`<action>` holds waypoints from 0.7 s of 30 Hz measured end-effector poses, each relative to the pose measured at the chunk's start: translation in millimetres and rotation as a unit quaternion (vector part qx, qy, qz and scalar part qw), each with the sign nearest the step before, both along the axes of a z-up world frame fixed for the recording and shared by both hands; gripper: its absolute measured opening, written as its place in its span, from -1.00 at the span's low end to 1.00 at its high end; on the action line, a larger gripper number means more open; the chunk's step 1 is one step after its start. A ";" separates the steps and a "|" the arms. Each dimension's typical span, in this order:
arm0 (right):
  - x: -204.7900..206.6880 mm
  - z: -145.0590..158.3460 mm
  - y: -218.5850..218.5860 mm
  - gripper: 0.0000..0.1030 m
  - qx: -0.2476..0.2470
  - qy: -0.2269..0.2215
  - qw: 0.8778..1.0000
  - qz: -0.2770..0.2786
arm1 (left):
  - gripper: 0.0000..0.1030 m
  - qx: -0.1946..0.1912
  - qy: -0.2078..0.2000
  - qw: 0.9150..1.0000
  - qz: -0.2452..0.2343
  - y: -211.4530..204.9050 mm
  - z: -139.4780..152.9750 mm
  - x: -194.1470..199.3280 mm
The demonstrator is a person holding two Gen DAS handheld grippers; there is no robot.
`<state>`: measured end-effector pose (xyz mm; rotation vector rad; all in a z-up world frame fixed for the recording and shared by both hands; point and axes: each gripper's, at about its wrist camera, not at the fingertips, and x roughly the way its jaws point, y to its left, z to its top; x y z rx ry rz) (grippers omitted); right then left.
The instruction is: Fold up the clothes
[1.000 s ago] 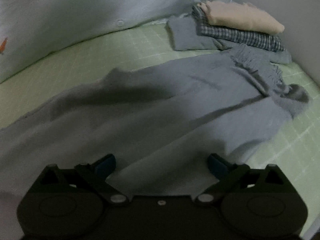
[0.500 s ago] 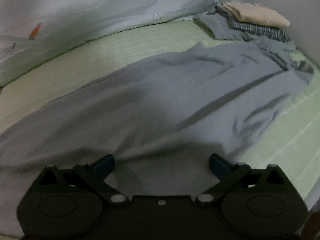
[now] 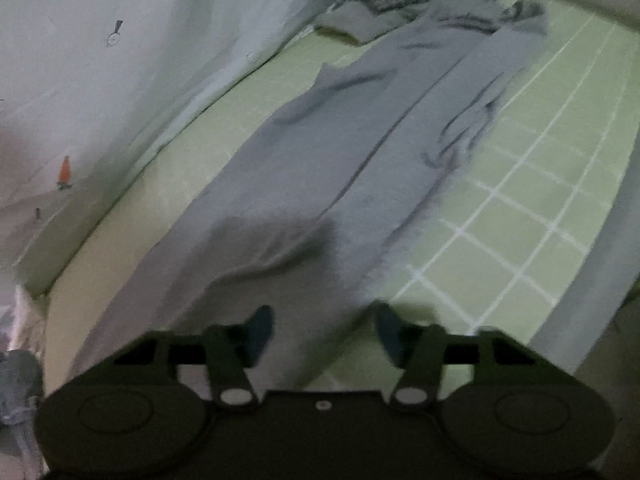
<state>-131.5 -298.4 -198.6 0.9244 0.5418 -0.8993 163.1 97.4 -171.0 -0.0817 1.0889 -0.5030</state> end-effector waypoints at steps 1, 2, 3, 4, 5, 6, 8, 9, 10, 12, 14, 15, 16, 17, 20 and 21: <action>2.0 -0.2 -1.4 -0.35 0.001 -0.001 1.000 0.004 | -0.94 0.000 -0.002 1.000 -0.001 -0.8 0.3 0.2; 3.3 -1.8 -3.5 -0.67 0.007 -0.004 1.000 0.006 | -0.94 -0.001 -0.006 1.000 -0.001 -1.3 1.4 0.6; 3.2 -2.5 -6.0 -0.85 0.016 -0.009 1.000 0.003 | -0.95 -0.003 -0.013 1.000 0.003 -0.9 4.2 1.1; 1.6 -1.7 -7.6 -0.88 0.022 -0.021 1.000 -0.003 | -0.95 -0.006 -0.023 1.000 0.008 0.0 7.8 1.7; -0.3 -0.6 -9.0 -0.92 0.026 -0.034 0.999 -0.010 | -0.95 -0.010 -0.036 0.999 0.016 1.1 13.0 2.7; -1.7 3.5 -9.8 -0.93 0.025 -0.047 0.999 -0.012 | -0.96 -0.014 -0.051 0.998 0.025 1.5 19.8 4.6; -4.3 12.9 -11.1 -0.94 0.021 -0.073 0.997 -0.015 | -0.96 -0.032 -0.076 0.996 0.043 0.4 34.9 11.1; -5.6 17.6 -11.7 -0.94 0.019 -0.086 0.996 -0.016 | -0.96 -0.042 -0.088 0.994 0.050 -1.1 43.3 15.1; -5.4 24.3 -13.4 -0.95 0.014 -0.100 0.995 -0.014 | -0.96 -0.051 -0.101 0.992 0.054 -3.4 52.9 19.4; -4.9 39.1 -16.0 -0.95 0.002 -0.120 0.993 -0.008 | -0.96 -0.070 -0.126 0.988 0.063 -7.6 72.3 27.7; -6.3 54.1 -17.8 -0.95 -0.006 -0.148 0.989 -0.008 | -0.96 -0.099 -0.145 0.982 0.072 -8.7 94.1 33.2; -7.8 60.9 -18.3 -0.96 -0.009 -0.163 0.987 -0.009 | -0.96 -0.113 -0.154 0.979 0.076 -8.8 105.2 34.8; -10.4 66.4 -18.0 -0.96 -0.012 -0.173 0.985 -0.008 | -0.96 -0.122 -0.164 0.976 0.077 -8.0 115.3 34.2; -13.0 71.6 -17.5 -0.98 -0.016 -0.182 0.983 -0.007 | -0.96 -0.124 -0.174 0.974 0.074 -6.9 122.9 31.9; -18.8 77.6 -15.9 -0.98 -0.026 -0.179 0.983 0.001 | -0.96 -0.099 -0.185 0.976 0.057 -3.1 127.8 21.1; -20.3 74.6 -13.5 -0.98 -0.027 -0.166 0.986 0.004 | -0.96 -0.082 -0.180 0.979 0.052 -1.3 122.4 17.0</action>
